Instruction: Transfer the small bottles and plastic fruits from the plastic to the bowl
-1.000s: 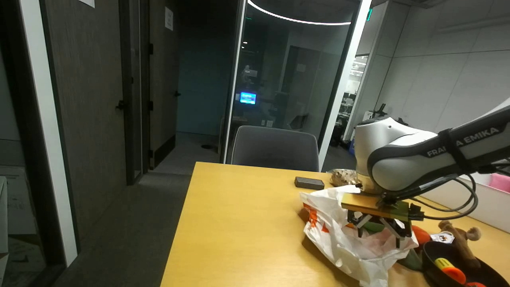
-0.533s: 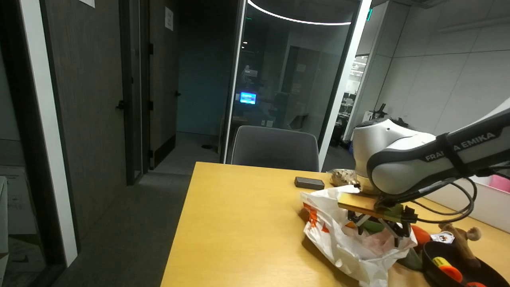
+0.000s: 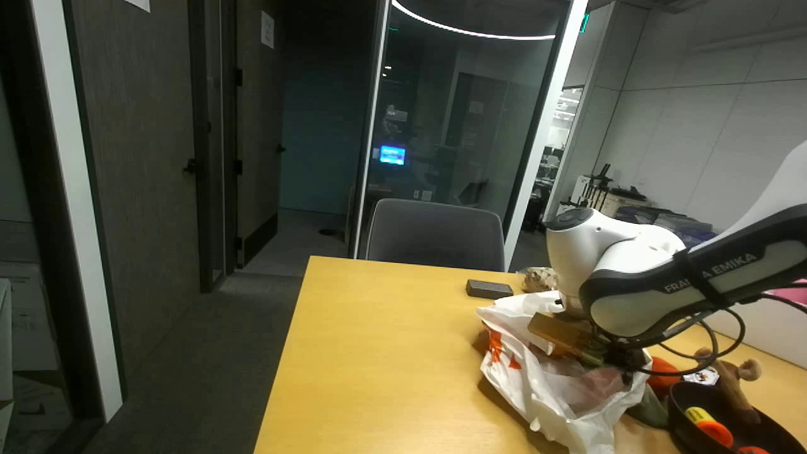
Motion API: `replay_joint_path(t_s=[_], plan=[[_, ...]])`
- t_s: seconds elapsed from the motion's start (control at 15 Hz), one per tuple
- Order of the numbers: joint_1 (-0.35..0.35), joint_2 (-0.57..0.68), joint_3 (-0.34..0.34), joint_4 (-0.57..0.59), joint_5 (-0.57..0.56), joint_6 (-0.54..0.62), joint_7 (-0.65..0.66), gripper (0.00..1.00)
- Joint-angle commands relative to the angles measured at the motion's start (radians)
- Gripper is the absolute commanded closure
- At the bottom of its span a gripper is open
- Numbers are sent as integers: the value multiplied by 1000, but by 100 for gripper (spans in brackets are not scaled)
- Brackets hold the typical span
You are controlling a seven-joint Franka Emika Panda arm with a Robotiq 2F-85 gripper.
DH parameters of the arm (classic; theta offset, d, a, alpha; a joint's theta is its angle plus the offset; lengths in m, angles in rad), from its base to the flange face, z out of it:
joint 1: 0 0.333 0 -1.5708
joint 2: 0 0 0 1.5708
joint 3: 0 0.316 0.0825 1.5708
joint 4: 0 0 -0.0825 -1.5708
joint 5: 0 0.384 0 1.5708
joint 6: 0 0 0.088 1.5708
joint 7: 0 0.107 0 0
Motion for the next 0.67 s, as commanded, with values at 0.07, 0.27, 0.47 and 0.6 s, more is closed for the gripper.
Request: replay_joint_path(t_s=[0.07, 0.27, 0.47, 0.6], plan=[[-29, -24, 6, -10, 63, 157, 77, 0], [-37, -70, -8, -44, 110, 289, 88, 0], [-17, -51, -41, -17, 60, 354, 125, 0], [-5, -38, -60, -2, 13, 379, 150, 0]])
